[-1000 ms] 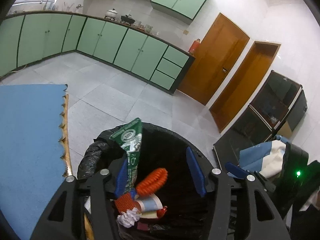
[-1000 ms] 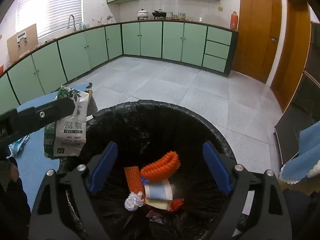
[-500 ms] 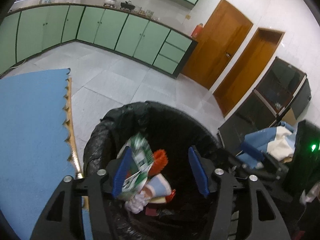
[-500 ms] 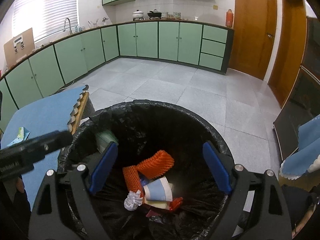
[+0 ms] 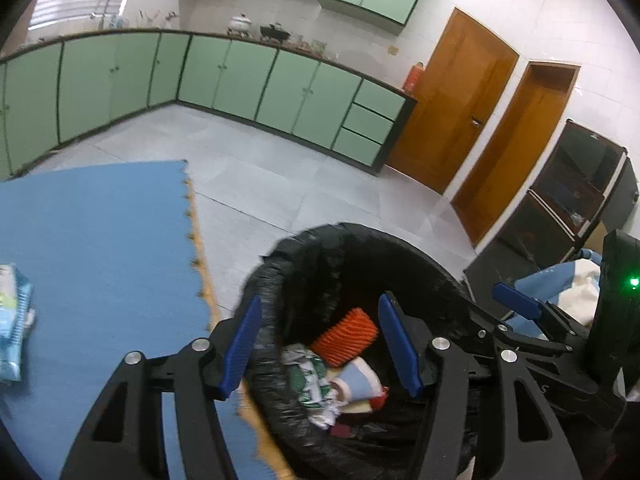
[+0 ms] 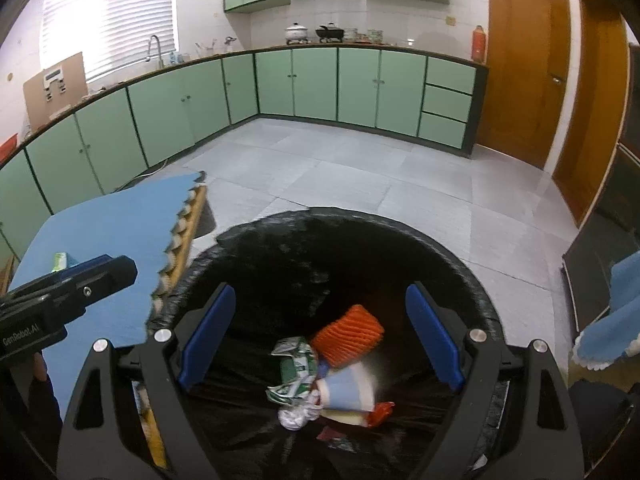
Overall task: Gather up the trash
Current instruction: 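Move both open grippers back to the mat toward the blue carton and tissue, then grasp the light-blue milk carton with the right gripper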
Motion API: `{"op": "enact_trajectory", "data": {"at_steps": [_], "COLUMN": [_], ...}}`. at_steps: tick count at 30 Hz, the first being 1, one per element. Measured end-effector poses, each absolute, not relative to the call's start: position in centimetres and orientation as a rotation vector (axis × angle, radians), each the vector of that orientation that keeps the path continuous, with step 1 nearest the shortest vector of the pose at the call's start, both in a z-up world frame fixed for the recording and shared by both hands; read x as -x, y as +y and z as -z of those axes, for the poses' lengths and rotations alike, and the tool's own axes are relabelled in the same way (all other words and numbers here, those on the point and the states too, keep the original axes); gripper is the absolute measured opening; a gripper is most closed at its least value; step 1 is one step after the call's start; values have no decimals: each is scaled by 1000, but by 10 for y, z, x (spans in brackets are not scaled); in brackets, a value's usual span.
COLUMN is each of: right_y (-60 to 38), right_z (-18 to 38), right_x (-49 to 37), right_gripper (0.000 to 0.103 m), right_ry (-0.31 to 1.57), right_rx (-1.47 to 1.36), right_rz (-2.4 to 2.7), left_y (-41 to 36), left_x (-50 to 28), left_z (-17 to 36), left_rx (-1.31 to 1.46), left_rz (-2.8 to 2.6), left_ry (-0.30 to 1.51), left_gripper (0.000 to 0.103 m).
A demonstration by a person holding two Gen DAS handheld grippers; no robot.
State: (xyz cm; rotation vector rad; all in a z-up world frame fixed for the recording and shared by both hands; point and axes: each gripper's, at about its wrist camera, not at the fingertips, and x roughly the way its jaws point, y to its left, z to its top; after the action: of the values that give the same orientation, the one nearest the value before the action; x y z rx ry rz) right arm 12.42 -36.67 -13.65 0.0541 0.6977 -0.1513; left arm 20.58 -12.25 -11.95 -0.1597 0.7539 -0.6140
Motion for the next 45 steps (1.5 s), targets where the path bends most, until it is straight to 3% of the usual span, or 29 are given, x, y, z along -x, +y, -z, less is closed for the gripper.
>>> {"op": "enact_trajectory", "data": {"at_steps": [21, 36, 45], "right_y": [-222, -95, -36], "right_z": [118, 146, 162], "right_x": [-163, -180, -189], "right_gripper": [85, 82, 82], "right_ry": [668, 721, 761], "right_rx": [13, 35, 74], "right_rz": [-104, -315, -399], "left_y": [48, 157, 185], "left_x": [-183, -167, -163], "left_z": [106, 132, 140], "left_rx": [114, 92, 96], "left_rz": [259, 11, -47], "left_ry": [650, 671, 684], "left_gripper": [62, 62, 62]}}
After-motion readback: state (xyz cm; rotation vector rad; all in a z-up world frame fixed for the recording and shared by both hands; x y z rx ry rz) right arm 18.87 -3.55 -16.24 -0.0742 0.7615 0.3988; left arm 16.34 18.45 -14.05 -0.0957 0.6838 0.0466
